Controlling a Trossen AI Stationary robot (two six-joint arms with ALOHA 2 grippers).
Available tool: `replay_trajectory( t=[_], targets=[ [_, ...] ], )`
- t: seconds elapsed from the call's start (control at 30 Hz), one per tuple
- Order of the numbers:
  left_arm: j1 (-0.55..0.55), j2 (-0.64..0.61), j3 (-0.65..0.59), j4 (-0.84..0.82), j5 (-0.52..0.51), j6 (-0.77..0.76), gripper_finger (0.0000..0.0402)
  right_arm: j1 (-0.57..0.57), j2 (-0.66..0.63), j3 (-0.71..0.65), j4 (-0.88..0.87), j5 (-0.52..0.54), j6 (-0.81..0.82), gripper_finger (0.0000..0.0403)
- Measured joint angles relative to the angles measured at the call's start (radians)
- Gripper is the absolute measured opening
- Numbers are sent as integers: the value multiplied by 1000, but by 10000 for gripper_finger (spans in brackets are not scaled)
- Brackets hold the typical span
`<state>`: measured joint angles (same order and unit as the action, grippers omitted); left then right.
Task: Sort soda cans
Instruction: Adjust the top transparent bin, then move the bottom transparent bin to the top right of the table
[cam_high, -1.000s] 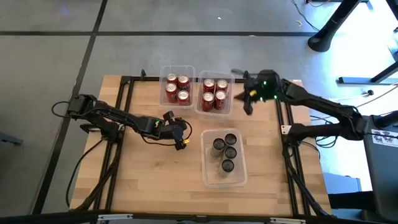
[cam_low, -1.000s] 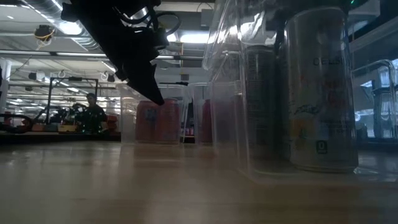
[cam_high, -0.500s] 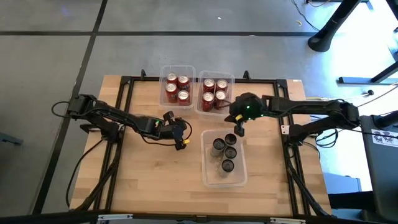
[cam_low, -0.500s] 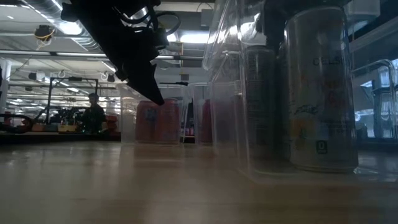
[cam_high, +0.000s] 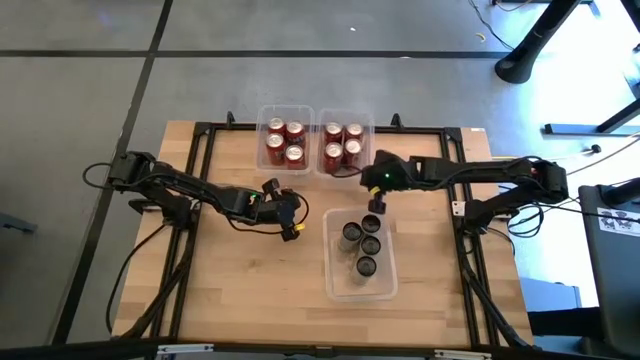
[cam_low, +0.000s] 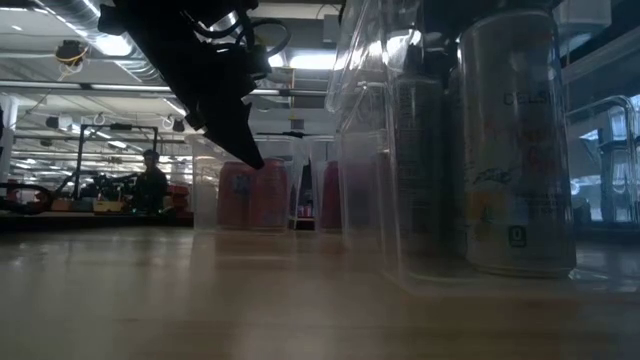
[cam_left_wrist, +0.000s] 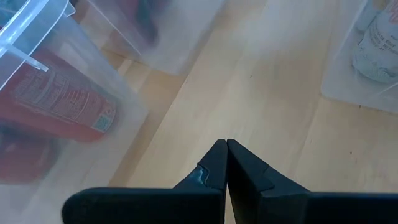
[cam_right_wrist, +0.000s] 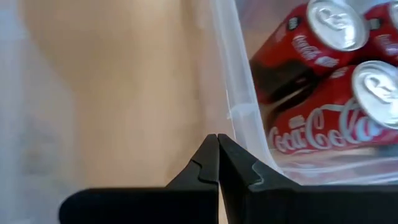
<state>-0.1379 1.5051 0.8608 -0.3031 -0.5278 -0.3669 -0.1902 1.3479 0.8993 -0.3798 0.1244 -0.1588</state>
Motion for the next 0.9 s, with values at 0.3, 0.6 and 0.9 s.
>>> replay_trajectory(
  t=[0.3,0.6,0.9],
  targets=[
    [0,0,0,1,0,-12,0,-55,23,2,39,20,-22,1],
    [0,0,0,21,39,-20,0,133,-88,188,-322,8,98,1],
    [-83,1,0,209,259,-74,0,485,-168,247,-692,16,510,1]
  ],
)
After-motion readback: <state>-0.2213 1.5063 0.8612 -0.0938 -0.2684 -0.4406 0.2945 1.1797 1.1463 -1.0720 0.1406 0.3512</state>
